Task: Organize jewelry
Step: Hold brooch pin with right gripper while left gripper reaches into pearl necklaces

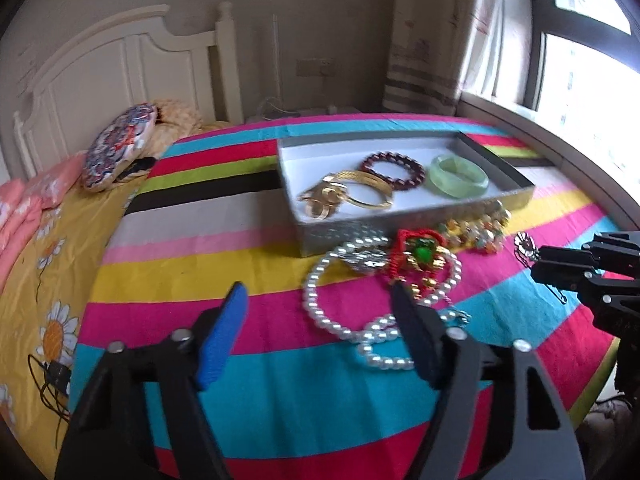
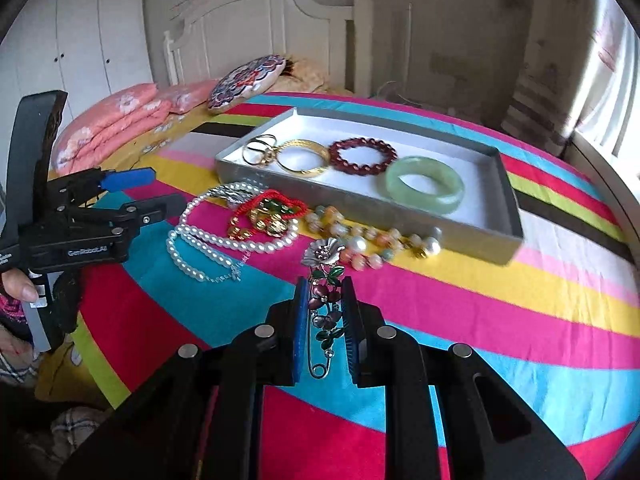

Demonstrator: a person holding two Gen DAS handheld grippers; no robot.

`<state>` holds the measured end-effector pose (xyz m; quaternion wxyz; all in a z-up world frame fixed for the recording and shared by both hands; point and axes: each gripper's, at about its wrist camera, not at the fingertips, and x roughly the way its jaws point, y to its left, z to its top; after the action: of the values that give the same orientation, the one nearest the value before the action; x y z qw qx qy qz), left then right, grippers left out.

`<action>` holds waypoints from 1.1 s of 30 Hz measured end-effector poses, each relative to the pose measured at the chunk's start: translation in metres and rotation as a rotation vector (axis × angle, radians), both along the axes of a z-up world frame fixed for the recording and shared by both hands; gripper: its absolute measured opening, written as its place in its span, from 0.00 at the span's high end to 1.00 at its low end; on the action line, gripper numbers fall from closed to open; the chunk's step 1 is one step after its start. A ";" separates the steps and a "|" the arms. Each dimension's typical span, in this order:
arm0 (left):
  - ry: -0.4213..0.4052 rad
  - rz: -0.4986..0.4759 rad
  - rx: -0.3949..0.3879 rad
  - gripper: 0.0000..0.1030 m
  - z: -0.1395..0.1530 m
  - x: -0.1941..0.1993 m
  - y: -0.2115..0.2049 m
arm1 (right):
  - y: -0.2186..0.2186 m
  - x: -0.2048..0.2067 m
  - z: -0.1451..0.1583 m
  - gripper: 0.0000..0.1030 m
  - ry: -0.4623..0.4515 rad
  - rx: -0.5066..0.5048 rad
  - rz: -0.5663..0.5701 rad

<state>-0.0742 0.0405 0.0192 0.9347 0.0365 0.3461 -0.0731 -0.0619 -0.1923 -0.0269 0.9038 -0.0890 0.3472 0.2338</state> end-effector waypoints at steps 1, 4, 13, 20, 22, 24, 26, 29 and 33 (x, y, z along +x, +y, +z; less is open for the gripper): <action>0.003 -0.015 0.002 0.37 0.000 0.002 -0.004 | -0.003 -0.001 -0.001 0.82 0.003 0.004 -0.003; 0.010 -0.042 0.049 0.44 0.000 0.008 -0.016 | -0.007 -0.004 -0.002 0.82 0.004 0.016 0.004; 0.078 -0.147 0.199 0.57 -0.008 0.032 -0.033 | -0.010 -0.005 0.000 0.82 -0.005 0.041 0.016; 0.099 -0.198 0.249 0.61 -0.016 0.044 -0.047 | -0.012 -0.003 0.000 0.82 -0.002 0.048 0.013; 0.109 -0.204 0.239 0.70 -0.018 0.048 -0.049 | -0.012 -0.004 0.000 0.82 -0.001 0.048 0.012; 0.109 -0.203 0.237 0.75 -0.019 0.050 -0.049 | -0.012 -0.004 0.000 0.82 -0.002 0.048 0.012; 0.101 -0.211 0.229 0.75 -0.019 0.048 -0.047 | -0.012 -0.004 0.000 0.82 -0.002 0.050 0.012; 0.077 -0.208 0.213 0.75 -0.015 0.039 -0.045 | -0.012 -0.004 0.000 0.82 -0.002 0.051 0.012; 0.057 -0.213 0.189 0.75 -0.009 0.027 -0.042 | -0.010 -0.005 0.000 0.82 -0.008 0.046 0.017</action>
<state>-0.0472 -0.0014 0.0104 0.9038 0.1587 0.3718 -0.1400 -0.0671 -0.2027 -0.0273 0.9049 -0.0720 0.3376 0.2489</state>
